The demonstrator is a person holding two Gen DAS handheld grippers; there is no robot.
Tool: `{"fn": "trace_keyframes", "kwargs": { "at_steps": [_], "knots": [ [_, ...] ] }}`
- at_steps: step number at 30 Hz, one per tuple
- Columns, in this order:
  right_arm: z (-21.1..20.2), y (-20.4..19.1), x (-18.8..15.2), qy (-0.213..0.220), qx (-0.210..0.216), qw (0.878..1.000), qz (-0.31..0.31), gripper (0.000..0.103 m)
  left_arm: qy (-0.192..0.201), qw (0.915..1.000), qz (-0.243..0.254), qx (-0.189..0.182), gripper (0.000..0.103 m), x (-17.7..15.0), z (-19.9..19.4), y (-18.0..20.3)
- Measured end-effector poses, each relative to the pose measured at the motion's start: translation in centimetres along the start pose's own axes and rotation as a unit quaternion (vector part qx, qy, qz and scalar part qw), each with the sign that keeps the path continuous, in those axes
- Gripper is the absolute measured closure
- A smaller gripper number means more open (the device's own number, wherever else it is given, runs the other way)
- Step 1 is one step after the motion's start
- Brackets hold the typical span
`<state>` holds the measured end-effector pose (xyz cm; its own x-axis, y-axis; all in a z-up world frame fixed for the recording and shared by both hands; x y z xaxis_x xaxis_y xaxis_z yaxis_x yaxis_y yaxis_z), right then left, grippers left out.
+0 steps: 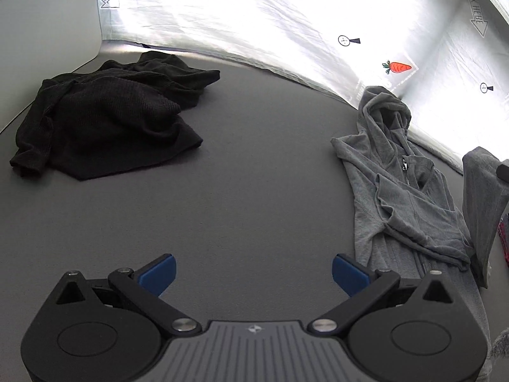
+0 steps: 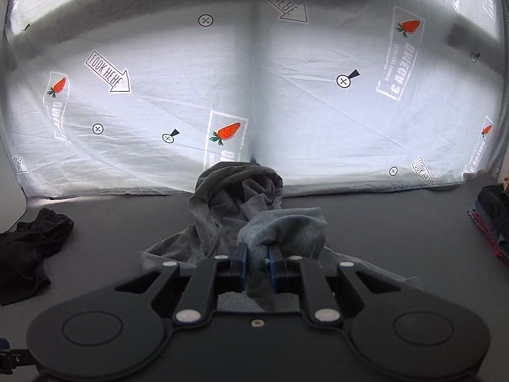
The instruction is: Fold clothes
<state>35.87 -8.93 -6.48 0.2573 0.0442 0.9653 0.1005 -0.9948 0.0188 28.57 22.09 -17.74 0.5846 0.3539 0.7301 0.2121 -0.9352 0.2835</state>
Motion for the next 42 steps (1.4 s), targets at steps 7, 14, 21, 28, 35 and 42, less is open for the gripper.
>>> {"fn": "trace_keyframes", "kwargs": {
  "at_steps": [7,14,21,28,35,42],
  "knots": [
    [2.3,-10.4,-1.3,-0.044,0.140,0.989,-0.005,0.058,0.000,0.9988,-0.048,0.011,0.000,1.0,2.2,-2.1],
    [1.7,-8.1,-6.3,-0.100,0.140,0.983,-0.060,0.037,-0.013,0.9984,-0.055,-0.006,0.000,1.5,5.6,0.1],
    [-0.7,5.9,-11.4,-0.172,0.000,0.985,-0.025,0.030,-0.029,0.9982,-0.049,-0.019,0.001,2.4,11.1,3.2],
    [-3.5,12.8,-14.5,-0.202,-0.107,0.973,0.036,0.031,-0.038,0.9860,0.159,-0.032,0.020,2.0,13.6,8.5],
    [-1.5,11.9,-15.0,-0.203,-0.126,0.970,0.052,0.033,0.009,0.9691,0.239,-0.062,0.086,1.1,12.4,10.0],
    [-0.3,11.3,-13.6,-0.181,-0.147,0.972,-0.029,0.034,0.114,0.9663,0.223,-0.059,0.090,7.2,8.9,11.5]
  ]
}}
Point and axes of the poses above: each gripper's, at about its wrist camera, not at the fingertips, and z roughly the way its jaws point, y to its right, x to its top, the point moved 5 cm from there along z, roughly the way its jaws point, and after that the axes turned 13 degrees about y, right-handed, at the moved point
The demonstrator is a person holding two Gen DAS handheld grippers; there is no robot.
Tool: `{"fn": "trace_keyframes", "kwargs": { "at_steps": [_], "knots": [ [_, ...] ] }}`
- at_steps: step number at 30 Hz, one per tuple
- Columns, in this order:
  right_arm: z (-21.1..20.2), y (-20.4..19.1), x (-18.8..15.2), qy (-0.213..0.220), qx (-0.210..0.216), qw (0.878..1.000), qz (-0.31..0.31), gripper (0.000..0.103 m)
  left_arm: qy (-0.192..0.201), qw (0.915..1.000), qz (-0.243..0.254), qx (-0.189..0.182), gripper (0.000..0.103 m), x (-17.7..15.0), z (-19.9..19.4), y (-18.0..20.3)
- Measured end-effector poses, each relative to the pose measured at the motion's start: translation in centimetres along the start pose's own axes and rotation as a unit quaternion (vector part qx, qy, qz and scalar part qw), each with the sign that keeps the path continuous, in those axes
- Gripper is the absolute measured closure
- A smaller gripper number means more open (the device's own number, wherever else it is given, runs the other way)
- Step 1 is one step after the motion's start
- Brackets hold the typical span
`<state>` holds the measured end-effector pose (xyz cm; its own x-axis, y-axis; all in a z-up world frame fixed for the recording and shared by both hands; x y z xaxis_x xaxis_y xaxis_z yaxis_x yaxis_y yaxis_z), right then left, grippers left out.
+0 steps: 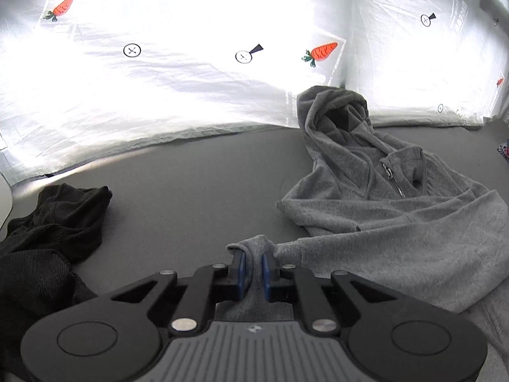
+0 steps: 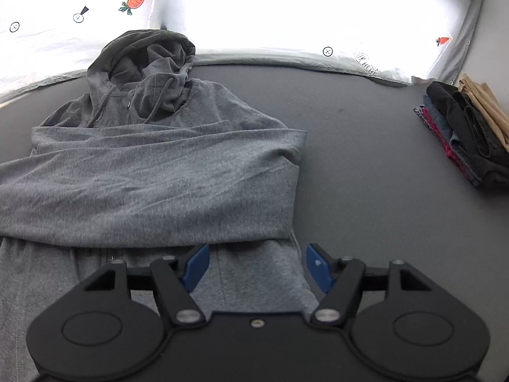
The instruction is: Fold clothes
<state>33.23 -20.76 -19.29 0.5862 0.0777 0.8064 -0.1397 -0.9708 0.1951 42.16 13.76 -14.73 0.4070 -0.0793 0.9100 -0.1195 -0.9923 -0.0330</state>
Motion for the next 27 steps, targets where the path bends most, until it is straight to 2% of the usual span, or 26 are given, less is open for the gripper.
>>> {"fn": "trace_keyframes", "kwargs": {
  "at_steps": [4,7,9,13,17,19,24,27],
  "knots": [
    [0.3,-1.0,-0.1,0.013,-0.011,0.996,-0.086,0.031,0.106,0.9940,0.001,0.028,0.090,7.3,-2.7,-0.7],
    [1.4,-2.4,-0.6,0.015,0.003,0.990,-0.137,0.031,0.151,0.9876,-0.004,0.044,0.090,10.6,-4.1,-1.4],
    [2.2,-3.1,-0.3,0.028,-0.007,0.987,-0.157,0.031,0.166,0.9844,0.000,0.057,0.090,11.8,-4.5,-1.9],
    [3.7,-3.4,1.2,0.053,-0.029,0.984,-0.166,0.031,0.150,0.9849,-0.005,0.086,0.090,11.7,-3.8,-3.7],
    [4.6,-3.4,1.9,0.056,-0.026,0.981,-0.186,0.031,0.119,0.9877,-0.027,0.097,0.090,10.1,-3.4,-5.5],
    [4.4,-3.1,2.0,0.050,-0.020,0.983,-0.177,0.031,0.105,0.9890,-0.038,0.097,0.090,9.3,-3.4,-6.0],
    [3.7,-1.8,1.3,0.024,-0.023,0.990,-0.134,0.031,0.093,0.9909,-0.062,0.075,0.090,8.8,-4.0,-4.7],
    [2.9,-0.9,0.7,0.013,-0.029,0.995,-0.096,0.031,0.094,0.9917,-0.080,0.035,0.090,9.6,-4.5,-2.3]
  ]
}}
Point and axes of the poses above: each gripper's, at about its wrist camera, not at the fingertips, and z roughly the way its jaws point, y to its right, x to its top, the point moved 5 cm from there along z, roughly the way its jaws point, and after that the axes turned 13 degrees about y, right-handed, at the moved point
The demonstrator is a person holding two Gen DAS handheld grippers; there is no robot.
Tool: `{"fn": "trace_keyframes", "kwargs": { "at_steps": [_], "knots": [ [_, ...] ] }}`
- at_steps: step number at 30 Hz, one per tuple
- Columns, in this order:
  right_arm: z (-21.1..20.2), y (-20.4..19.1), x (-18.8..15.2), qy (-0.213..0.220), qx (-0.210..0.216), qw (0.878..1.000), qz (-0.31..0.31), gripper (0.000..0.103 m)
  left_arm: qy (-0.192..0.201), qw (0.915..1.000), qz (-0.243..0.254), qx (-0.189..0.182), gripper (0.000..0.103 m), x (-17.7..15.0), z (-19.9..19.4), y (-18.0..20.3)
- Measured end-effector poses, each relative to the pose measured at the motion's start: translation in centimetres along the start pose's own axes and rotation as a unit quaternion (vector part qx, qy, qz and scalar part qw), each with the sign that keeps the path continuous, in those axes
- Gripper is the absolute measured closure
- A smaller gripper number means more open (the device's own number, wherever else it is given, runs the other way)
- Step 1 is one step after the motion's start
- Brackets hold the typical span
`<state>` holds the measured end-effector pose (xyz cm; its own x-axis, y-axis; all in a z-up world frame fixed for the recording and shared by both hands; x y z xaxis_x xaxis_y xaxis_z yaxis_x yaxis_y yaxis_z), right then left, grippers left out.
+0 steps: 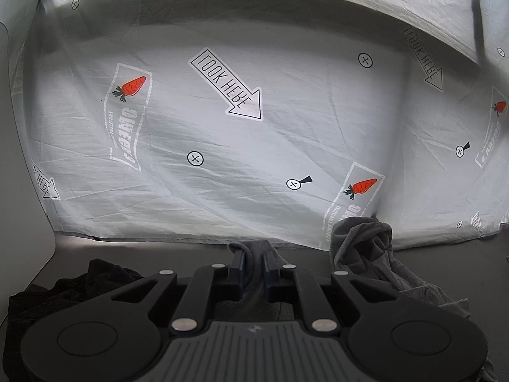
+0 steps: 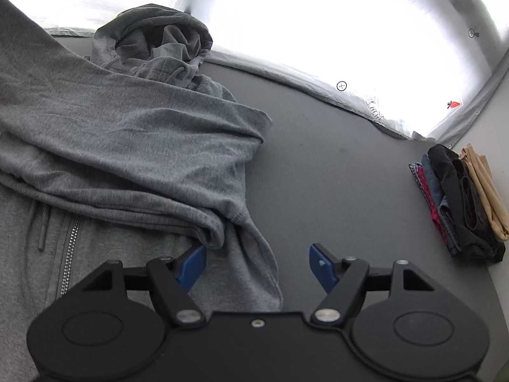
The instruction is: Fold clothes
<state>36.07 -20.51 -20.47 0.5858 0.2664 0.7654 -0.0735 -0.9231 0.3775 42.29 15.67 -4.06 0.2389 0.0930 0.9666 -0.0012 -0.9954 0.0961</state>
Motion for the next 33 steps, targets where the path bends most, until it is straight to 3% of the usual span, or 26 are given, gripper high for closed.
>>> {"fn": "trace_keyframes", "kwargs": {
  "at_steps": [5,8,12,13,15,17,18,19,24,28,30,33],
  "knots": [
    [-1.6,1.6,-0.7,-0.001,-0.006,0.999,0.051,0.030,-0.001,0.9939,-0.016,-0.109,0.091,0.4,0.2,8.2],
    [-2.2,2.5,-1.3,-0.003,-0.005,0.998,0.068,0.030,-0.005,0.9848,0.028,-0.172,0.089,-1.0,1.2,15.4],
    [-3.2,3.0,-1.9,-0.003,0.018,0.997,0.070,0.030,-0.056,0.9788,0.023,-0.196,0.084,-4.2,1.4,18.6],
    [-3.5,3.0,-1.8,0.000,0.026,0.997,0.069,0.030,-0.070,0.9782,0.018,-0.195,0.078,-5.1,1.5,18.7],
    [-3.9,2.6,-1.4,0.006,0.057,0.995,0.082,0.032,-0.091,0.9813,0.021,-0.168,0.075,-6.8,1.5,17.4],
    [-4.2,1.6,-0.6,0.014,0.101,0.990,0.098,0.047,-0.114,0.9857,0.017,-0.123,0.072,-8.3,1.5,14.5],
    [-4.3,0.5,0.1,0.018,0.129,0.986,0.102,0.061,-0.128,0.9869,0.005,-0.098,0.070,-9.0,1.5,12.6],
    [-4.3,-0.7,0.7,0.022,0.152,0.983,0.102,0.068,-0.144,0.9869,-0.014,-0.073,0.064,-9.7,1.4,10.4],
    [-4.8,-8.1,3.8,0.035,0.273,0.953,0.123,0.069,-0.195,0.9780,-0.065,0.034,0.055,-12.8,0.1,0.6],
    [-4.8,-14.3,5.6,0.007,0.350,0.924,0.150,0.069,-0.207,0.9705,-0.094,0.079,0.049,-13.9,-1.1,-4.8],
    [-4.7,-16.8,6.0,-0.009,0.361,0.923,0.135,0.069,-0.201,0.9697,-0.105,0.091,0.046,-13.9,-1.8,-6.4],
    [-4.5,-19.5,5.6,-0.026,0.342,0.936,0.077,0.068,-0.188,0.9698,-0.116,0.103,0.040,-13.7,-2.3,-7.8]
  ]
}}
Point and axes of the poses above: each gripper's, at about its wrist camera, not at the fingertips, and z roughly the way its jaws point, y to its right, x to its top, the point moved 5 cm from there along z, roughly the way its jaws point, and after that the axes turned 13 degrees about y, right-handed, at the moved point
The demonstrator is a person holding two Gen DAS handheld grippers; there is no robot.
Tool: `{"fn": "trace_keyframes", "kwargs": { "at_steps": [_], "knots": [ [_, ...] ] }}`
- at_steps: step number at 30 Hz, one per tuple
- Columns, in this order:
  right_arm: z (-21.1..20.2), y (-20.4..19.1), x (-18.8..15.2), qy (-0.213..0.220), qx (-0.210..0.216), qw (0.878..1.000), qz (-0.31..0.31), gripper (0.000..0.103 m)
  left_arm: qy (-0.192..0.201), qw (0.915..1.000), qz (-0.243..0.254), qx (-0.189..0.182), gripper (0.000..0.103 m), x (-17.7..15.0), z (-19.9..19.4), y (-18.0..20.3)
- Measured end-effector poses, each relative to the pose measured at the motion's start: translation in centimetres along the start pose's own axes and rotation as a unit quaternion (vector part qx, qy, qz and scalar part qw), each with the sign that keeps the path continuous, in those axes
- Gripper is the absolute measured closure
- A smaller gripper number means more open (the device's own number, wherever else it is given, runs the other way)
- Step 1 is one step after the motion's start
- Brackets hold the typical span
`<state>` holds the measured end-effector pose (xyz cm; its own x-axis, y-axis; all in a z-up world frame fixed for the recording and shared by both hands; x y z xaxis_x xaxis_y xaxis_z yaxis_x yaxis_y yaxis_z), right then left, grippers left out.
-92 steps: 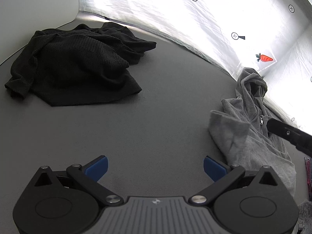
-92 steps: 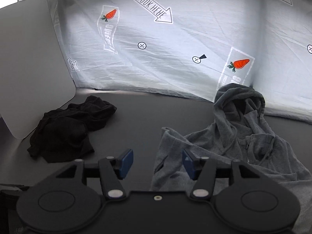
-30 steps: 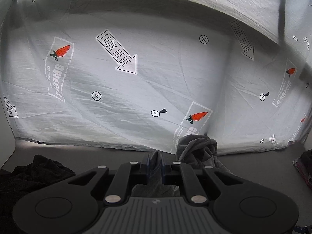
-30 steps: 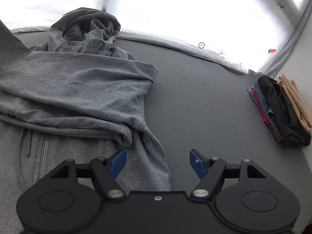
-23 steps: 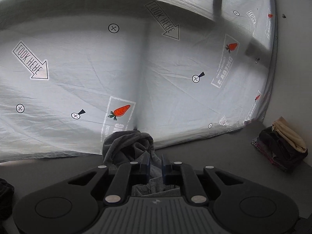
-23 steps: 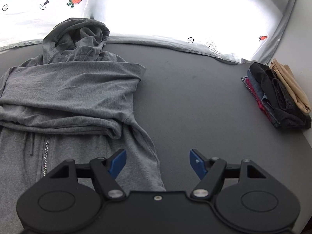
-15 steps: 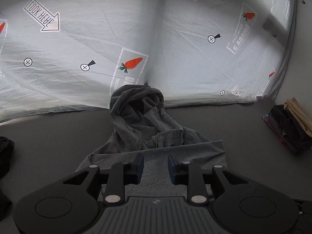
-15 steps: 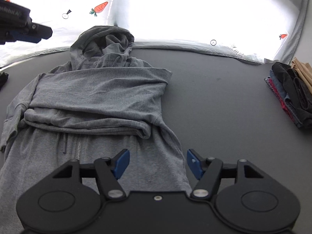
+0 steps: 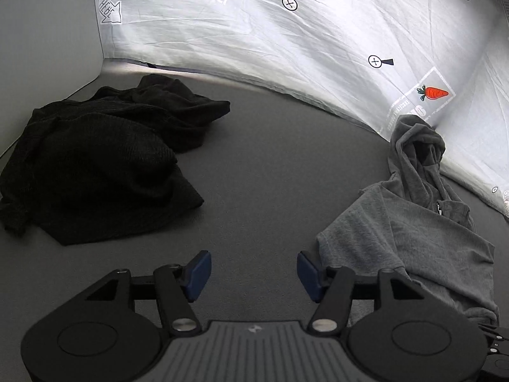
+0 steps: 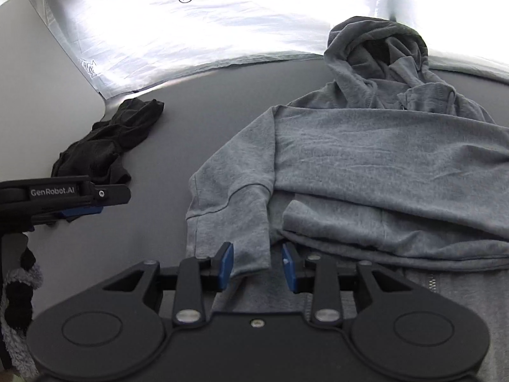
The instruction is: Fold clothes
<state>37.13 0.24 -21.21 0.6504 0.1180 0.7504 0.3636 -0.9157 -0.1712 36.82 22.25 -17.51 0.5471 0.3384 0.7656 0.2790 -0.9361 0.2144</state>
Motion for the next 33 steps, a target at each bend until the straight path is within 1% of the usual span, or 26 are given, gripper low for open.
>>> {"fn": "trace_keyframes", "kwargs": {
  "at_steps": [2,3,5,6,8,10,12,14,16,17,18,19,20,21,22,23,24,25,26,29,30,31,32,33],
  "knots": [
    [0.1,-0.6,-0.1,-0.005,0.001,1.000,-0.023,0.080,0.007,1.0000,-0.005,0.004,0.040,0.1,-0.1,-0.5],
    [-0.3,-0.7,0.1,-0.008,0.002,0.999,-0.032,0.090,0.010,0.9999,-0.005,0.007,0.040,0.2,-0.1,-0.6],
    [-1.8,-0.8,1.2,0.009,-0.001,0.999,-0.049,0.094,0.020,0.9997,-0.007,0.009,0.039,0.2,-0.2,-0.8],
    [-3.0,-0.5,2.1,0.025,-0.004,0.998,-0.065,0.098,0.024,0.9997,-0.008,0.004,0.038,0.2,-0.2,-0.7],
    [-5.1,0.6,4.0,0.050,-0.018,0.994,-0.099,0.099,0.024,0.9997,-0.006,-0.006,0.037,0.1,0.0,-0.1],
    [-6.6,2.8,5.9,0.072,-0.048,0.989,-0.122,0.101,0.021,0.9997,0.000,-0.015,0.037,-0.1,0.3,0.7],
    [-7.6,5.6,7.7,0.088,-0.085,0.984,-0.132,0.101,0.017,0.9995,0.008,-0.026,0.037,-0.3,0.6,1.8],
    [-7.8,10.0,9.3,0.098,-0.138,0.978,-0.123,0.101,0.012,0.9987,0.021,-0.044,0.036,-0.4,0.8,3.4],
    [-7.5,13.8,10.3,0.094,-0.168,0.977,-0.093,0.101,0.011,0.9972,0.045,-0.059,0.034,-0.8,1.1,4.9],
    [-7.2,15.5,10.4,0.079,-0.168,0.980,-0.073,0.100,0.010,0.9962,0.059,-0.063,0.032,-0.9,1.2,5.6],
    [-6.8,16.0,10.2,0.067,-0.156,0.984,-0.056,0.096,0.007,0.9957,0.065,-0.065,0.032,-1.1,1.5,6.1],
    [-6.4,16.2,10.0,0.055,-0.142,0.987,-0.041,0.095,0.002,0.9956,0.066,-0.067,0.032,-1.3,1.7,6.4],
    [-6.2,15.6,9.5,0.053,-0.118,0.991,-0.023,0.092,-0.002,0.9955,0.066,-0.068,0.031,-1.4,2.0,6.8],
    [-6.0,14.5,8.9,0.052,-0.084,0.995,-0.001,0.082,-0.005,0.9955,0.066,-0.068,0.031,-1.6,2.2,7.0],
    [-5.7,13.1,8.1,0.051,-0.048,0.997,0.021,0.063,-0.008,0.9956,0.065,-0.068,0.031,-1.6,2.3,7.1],
    [-5.4,11.7,7.3,0.050,-0.027,0.998,0.030,0.053,-0.010,0.9957,0.064,-0.067,0.030,-1.7,2.4,7.2],
    [-5.1,10.2,6.5,0.050,-0.009,0.998,0.036,0.049,-0.012,0.9957,0.064,-0.066,0.030,-1.8,2.5,7.3],
    [-4.8,8.7,5.7,0.049,0.010,0.998,0.043,0.049,-0.013,0.9956,0.064,-0.067,0.027,-1.9,2.4,7.4],
    [-4.3,7.4,4.9,0.042,0.013,0.998,0.045,0.049,-0.015,0.9955,0.063,-0.070,0.022,-2.1,2.4,7.4],
    [-2.7,5.3,3.0,0.016,0.008,0.998,0.067,0.051,-0.020,0.9950,0.060,-0.077,0.017,-2.4,2.3,7.5],
    [-2.3,5.3,2.8,0.013,0.000,0.997,0.070,0.061,-0.021,0.9950,0.060,-0.077,0.017,-2.3,2.3,7.5],
    [-2.0,5.2,2.5,0.011,-0.009,0.997,0.072,0.085,-0.021,0.9949,0.060,-0.078,0.016,-2.3,2.3,7.5],
    [-1.7,5.2,2.3,0.010,-0.018,0.997,0.075,0.098,-0.021,0.9949,0.060,-0.078,0.016,-2.3,2.3,7.5],
    [-2.0,5.3,2.4,0.020,-0.018,0.997,0.070,0.100,-0.021,0.9948,0.060,-0.079,0.016,-2.2,2.3,7.4]
  ]
}}
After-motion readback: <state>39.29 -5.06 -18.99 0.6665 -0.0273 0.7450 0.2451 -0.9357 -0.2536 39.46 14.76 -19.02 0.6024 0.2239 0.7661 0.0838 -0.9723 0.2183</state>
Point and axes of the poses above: each gripper's, at about its wrist camera, not at the fingertips, and z roughly the way its jaws point, y to its right, x to its top, the point moved 5 cm from there along z, roughly the way its jaws point, and after that the axes turned 13 degrees about y, right-handed, at the moved point
